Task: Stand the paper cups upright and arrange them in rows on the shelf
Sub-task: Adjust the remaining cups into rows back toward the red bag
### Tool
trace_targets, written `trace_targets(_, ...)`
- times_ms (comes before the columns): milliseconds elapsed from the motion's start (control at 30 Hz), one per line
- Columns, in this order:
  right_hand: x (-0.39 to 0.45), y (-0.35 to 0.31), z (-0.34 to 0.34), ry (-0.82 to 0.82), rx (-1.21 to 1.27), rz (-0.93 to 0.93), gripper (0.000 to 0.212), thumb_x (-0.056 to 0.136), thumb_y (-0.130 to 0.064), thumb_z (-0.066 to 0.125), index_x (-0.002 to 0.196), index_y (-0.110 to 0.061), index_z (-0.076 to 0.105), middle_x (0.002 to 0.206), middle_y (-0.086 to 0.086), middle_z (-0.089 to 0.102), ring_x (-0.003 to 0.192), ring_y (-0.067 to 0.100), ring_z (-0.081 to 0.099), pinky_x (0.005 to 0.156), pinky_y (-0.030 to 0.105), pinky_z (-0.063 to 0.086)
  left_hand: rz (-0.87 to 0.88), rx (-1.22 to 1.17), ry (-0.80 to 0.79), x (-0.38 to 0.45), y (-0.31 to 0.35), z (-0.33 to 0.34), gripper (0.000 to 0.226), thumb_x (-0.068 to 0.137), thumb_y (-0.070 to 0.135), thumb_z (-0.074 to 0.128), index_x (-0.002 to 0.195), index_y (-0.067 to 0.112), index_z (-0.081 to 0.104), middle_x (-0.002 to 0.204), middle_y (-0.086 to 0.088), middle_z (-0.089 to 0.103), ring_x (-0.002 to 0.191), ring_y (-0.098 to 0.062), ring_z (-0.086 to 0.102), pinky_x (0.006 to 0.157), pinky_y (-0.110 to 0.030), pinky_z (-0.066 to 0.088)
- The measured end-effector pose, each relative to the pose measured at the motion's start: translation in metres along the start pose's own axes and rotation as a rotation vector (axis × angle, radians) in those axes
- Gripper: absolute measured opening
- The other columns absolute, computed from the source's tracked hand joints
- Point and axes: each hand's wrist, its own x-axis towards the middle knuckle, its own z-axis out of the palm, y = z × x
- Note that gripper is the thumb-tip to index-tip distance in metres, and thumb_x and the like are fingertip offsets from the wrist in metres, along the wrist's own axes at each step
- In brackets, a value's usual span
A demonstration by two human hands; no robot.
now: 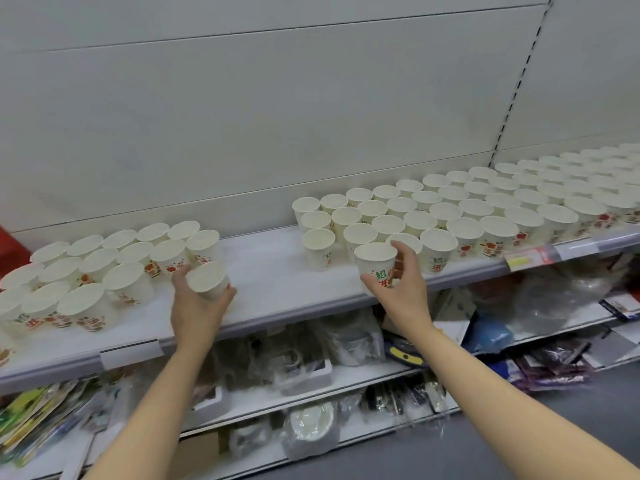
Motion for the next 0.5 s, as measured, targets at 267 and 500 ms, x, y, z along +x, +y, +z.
trace_targets(267, 0.026, 0.009, 0.020, -0.059, -0.314, -0.109, 0.081, 0.071, -0.028, 0.081, 0.137, -0.017, 0.036, 0.136, 0.003, 0.042, 0.125, 0.019, 0.039, 0.098, 0.034, 0.039, 0.233, 0.009, -0.306, -0.040, 0.090, 0.083, 0.086, 0.068, 0.033, 0.086, 0.138, 0.022, 0.038, 0.140, 0.003, 0.047, 0.125, -0.019, 0.048, 0.097, -0.030, 0.040)
trace_targets(500, 0.030, 0.019, 0.032, -0.092, -0.425, -0.080, 0.084, 0.072, -0.032, 0.080, 0.139, -0.018, 0.031, 0.135, 0.006, 0.040, 0.123, 0.025, 0.043, 0.089, 0.038, 0.046, 0.244, 0.090, -0.371, -0.049, 0.098, 0.099, 0.095, 0.066, 0.036, 0.087, 0.142, 0.024, 0.031, 0.145, 0.000, 0.038, 0.128, -0.019, 0.044, 0.097, -0.030, 0.041)
